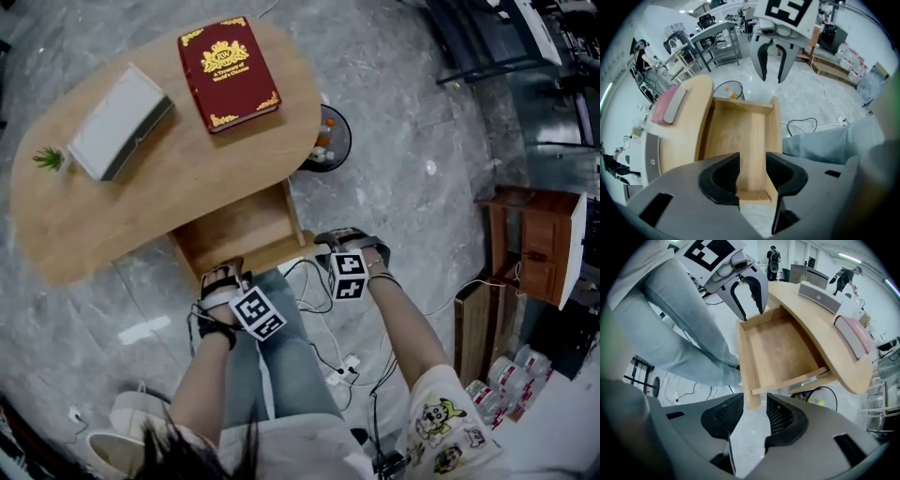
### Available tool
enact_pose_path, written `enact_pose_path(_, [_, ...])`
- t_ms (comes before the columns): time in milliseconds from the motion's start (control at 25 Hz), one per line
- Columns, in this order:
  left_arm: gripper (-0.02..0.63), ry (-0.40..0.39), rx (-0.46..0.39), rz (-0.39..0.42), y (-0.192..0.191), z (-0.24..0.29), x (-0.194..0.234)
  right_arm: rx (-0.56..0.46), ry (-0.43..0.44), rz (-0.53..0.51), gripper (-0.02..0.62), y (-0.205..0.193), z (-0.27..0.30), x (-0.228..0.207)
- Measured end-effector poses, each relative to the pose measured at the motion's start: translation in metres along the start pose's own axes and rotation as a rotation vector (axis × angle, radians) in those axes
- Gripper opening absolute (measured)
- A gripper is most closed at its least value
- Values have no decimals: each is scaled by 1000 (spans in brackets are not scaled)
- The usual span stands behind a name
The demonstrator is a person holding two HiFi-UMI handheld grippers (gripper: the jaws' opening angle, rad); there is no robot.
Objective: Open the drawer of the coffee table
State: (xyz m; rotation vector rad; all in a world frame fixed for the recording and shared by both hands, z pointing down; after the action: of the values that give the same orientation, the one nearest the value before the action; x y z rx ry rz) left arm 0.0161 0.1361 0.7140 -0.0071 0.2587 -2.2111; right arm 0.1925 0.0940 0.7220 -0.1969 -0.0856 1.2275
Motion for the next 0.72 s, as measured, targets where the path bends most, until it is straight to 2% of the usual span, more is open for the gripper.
enact_pose_path(200, [169, 75, -74, -26, 14, -76, 37, -24, -103, 63, 121, 36, -70, -19])
enact_pose_path(440, [167, 177, -196, -82, 21, -162, 82, -123, -348, 203, 121, 89, -162, -50])
enact_pose_path(600, [164, 234, -265, -145, 21, -210, 98, -198, -494, 278, 121, 117, -220, -52])
enact_pose_path(720, [161, 265, -319, -202, 18, -246, 102, -280, -586, 379, 121, 132, -260, -46])
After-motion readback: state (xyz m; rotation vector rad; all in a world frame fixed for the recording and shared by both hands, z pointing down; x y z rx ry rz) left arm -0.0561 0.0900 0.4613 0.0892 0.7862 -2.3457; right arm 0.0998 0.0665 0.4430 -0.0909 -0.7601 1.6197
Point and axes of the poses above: the fingertips, and each gripper's own axes: z forward along the fingers, x to its left, y out of its top, the point moved 6 cm from there along -z, backward along the fingers, and after that the axes turned 11 degrees about -z, right-handed, at the moved point
